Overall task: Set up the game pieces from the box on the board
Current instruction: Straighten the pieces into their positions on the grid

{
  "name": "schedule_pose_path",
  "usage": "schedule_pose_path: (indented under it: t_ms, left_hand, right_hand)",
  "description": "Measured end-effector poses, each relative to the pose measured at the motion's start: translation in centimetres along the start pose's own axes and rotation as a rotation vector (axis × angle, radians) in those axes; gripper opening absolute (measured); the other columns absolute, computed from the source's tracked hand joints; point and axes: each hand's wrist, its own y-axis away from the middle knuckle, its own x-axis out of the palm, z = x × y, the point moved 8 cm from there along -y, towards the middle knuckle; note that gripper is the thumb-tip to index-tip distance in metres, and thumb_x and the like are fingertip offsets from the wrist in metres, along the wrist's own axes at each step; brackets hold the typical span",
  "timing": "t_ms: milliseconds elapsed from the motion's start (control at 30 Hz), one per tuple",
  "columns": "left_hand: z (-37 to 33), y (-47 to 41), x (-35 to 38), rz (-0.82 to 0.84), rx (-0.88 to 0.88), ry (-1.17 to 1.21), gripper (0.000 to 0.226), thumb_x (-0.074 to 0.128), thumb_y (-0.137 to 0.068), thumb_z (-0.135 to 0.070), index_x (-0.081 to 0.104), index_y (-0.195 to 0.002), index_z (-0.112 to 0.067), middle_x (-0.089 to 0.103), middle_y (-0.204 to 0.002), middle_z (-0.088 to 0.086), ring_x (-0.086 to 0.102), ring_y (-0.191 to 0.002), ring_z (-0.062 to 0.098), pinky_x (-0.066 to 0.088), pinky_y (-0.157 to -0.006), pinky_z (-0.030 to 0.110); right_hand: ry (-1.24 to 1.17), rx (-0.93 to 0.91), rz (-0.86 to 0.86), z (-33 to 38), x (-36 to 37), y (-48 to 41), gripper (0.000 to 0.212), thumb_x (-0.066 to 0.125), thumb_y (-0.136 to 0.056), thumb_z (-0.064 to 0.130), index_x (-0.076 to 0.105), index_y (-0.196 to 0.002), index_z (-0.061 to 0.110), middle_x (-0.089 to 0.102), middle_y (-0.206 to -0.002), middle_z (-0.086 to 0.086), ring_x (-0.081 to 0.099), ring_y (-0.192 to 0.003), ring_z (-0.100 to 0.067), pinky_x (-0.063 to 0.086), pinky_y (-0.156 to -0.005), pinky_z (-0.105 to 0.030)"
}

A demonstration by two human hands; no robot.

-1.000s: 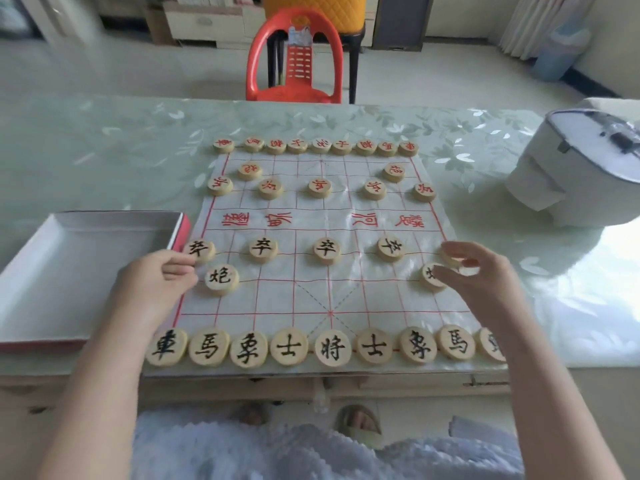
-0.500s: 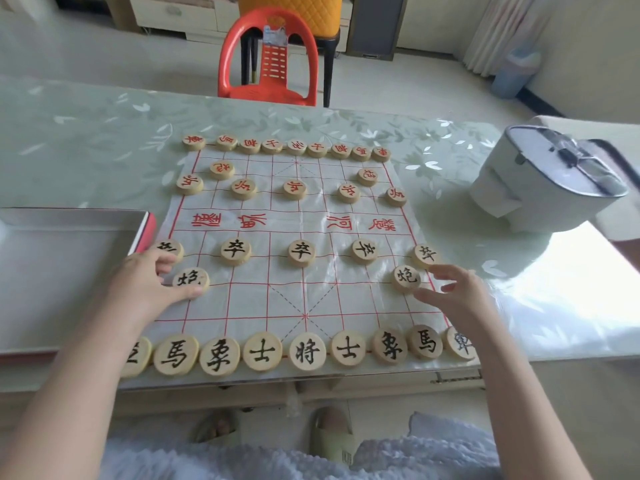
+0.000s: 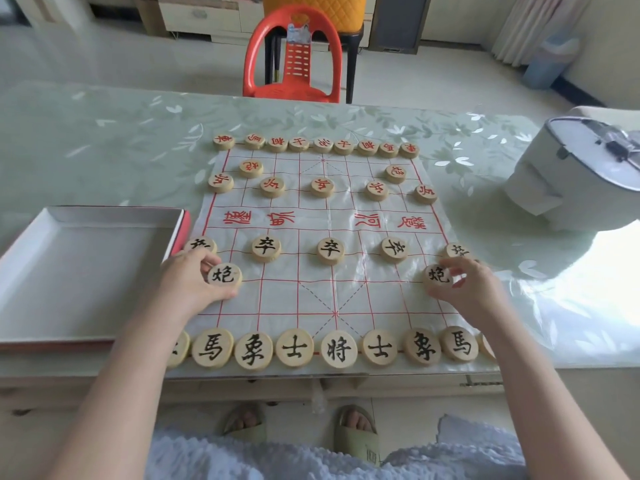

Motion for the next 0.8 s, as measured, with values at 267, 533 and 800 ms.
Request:
schedule_pose_path:
  t_ms: [267,533,800]
  left_hand:
    - [0.4,0.2,-0.8,-0.040,0.027,-0.002,0.044,0.084,-0.058,-0.014,0.062,-0.096,-0.016,0.061,-0.101,0.008,0.058,-0.080,0.021,0.047,-0.075,0.031]
    - [0.5,-0.2,-0.2,-0.033,0.005,-0.029,0.044,0.084,-0.057,-0.019,0.065,-0.097,-0.017,0.064,-0.097,0.005,0.056,-0.078,0.018,0.040,-0.070,0.027]
    - [0.0,0.2,-0.5,-0.047,0.008,-0.001,0.056,0.086,-0.059,-0.021,0.063,-0.110,-0.013,0.058,-0.108,0.008,0.053,-0.087,0.018,0.043,-0.080,0.031]
  right_hand:
    - [-0.027,-0.031,0.005,0.4,0.1,0.2,0.040,0.072,-0.076,0.029,0.059,-0.112,0.015,0.057,-0.104,-0.004,0.052,-0.073,-0.012,0.035,-0.057,-0.016]
    - [-0.010,-0.010,0.022,0.0,0.6,-0.1,0.045,0.073,-0.076,0.027,0.058,-0.116,0.013,0.055,-0.109,-0.008,0.052,-0.087,-0.018,0.037,-0.065,-0.024]
    - [-0.007,-0.014,-0.004,0.4,0.2,0.0,0.052,0.074,-0.076,0.025,0.054,-0.123,0.013,0.052,-0.114,-0.006,0.051,-0.089,-0.017,0.035,-0.075,-0.025]
